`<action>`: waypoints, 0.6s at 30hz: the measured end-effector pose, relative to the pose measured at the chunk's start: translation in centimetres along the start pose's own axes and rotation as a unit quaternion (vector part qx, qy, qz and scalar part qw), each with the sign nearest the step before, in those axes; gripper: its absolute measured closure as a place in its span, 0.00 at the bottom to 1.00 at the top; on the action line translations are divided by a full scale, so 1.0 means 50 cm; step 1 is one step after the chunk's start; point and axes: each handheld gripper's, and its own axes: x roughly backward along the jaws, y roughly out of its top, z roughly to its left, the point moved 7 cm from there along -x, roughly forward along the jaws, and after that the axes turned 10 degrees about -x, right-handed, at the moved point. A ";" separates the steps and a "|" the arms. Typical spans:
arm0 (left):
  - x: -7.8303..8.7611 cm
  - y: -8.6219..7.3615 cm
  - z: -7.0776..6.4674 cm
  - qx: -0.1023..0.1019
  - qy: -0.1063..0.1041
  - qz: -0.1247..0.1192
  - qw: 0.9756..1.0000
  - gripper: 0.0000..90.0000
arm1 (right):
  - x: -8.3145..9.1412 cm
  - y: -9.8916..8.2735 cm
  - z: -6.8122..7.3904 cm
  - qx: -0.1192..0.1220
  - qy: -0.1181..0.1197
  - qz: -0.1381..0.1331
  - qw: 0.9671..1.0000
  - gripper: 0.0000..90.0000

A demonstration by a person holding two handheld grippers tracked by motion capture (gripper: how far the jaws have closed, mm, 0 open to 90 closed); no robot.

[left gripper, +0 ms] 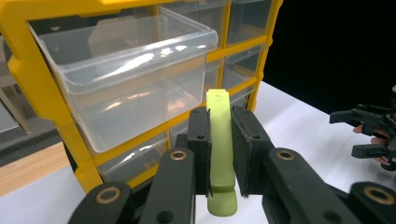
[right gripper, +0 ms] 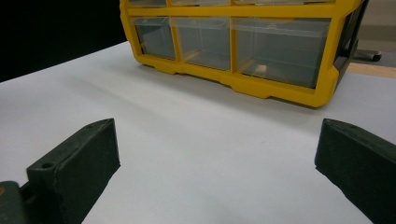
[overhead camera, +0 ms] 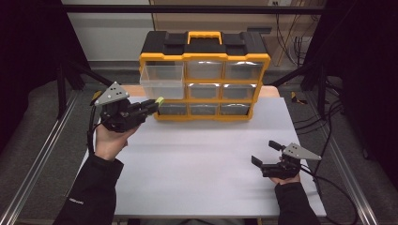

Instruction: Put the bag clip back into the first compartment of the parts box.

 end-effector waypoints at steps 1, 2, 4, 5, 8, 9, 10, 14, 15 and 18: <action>0.000 0.000 0.000 0.000 0.000 0.000 1.000 0.86 | 0.000 0.000 0.000 0.000 0.000 0.000 1.000 0.00; 0.001 0.007 0.001 -0.003 0.001 0.000 1.000 0.86 | 0.000 0.000 0.000 0.000 0.000 0.000 1.000 0.00; 0.001 0.014 0.001 -0.003 0.004 -0.002 1.000 0.86 | 0.000 0.000 0.000 0.000 0.000 0.000 1.000 0.01; 0.001 0.014 0.001 -0.003 0.004 -0.002 1.000 0.86 | 0.000 0.000 0.000 0.000 0.000 0.000 1.000 0.01; 0.002 0.028 0.003 -0.008 0.006 -0.002 1.000 0.86 | 0.000 0.000 0.000 0.000 0.001 0.000 1.000 0.01; 0.001 0.032 0.004 -0.008 0.007 -0.003 1.000 0.86 | 0.000 0.000 0.000 0.000 0.001 0.000 1.000 0.00; 0.001 0.032 0.004 -0.008 0.007 -0.003 1.000 0.86 | 0.000 0.000 0.000 0.000 0.001 0.000 1.000 0.00; 0.002 0.052 0.008 -0.013 0.012 -0.003 1.000 0.86 | 0.000 0.000 0.000 0.000 0.001 0.000 1.000 0.01; 0.001 0.056 0.009 -0.012 0.013 -0.003 1.000 0.86 | 0.000 0.000 0.000 0.000 0.000 0.000 1.000 0.00; 0.000 0.062 0.011 -0.014 0.015 -0.002 1.000 0.86 | 0.000 0.000 0.000 0.001 0.000 0.001 1.000 0.00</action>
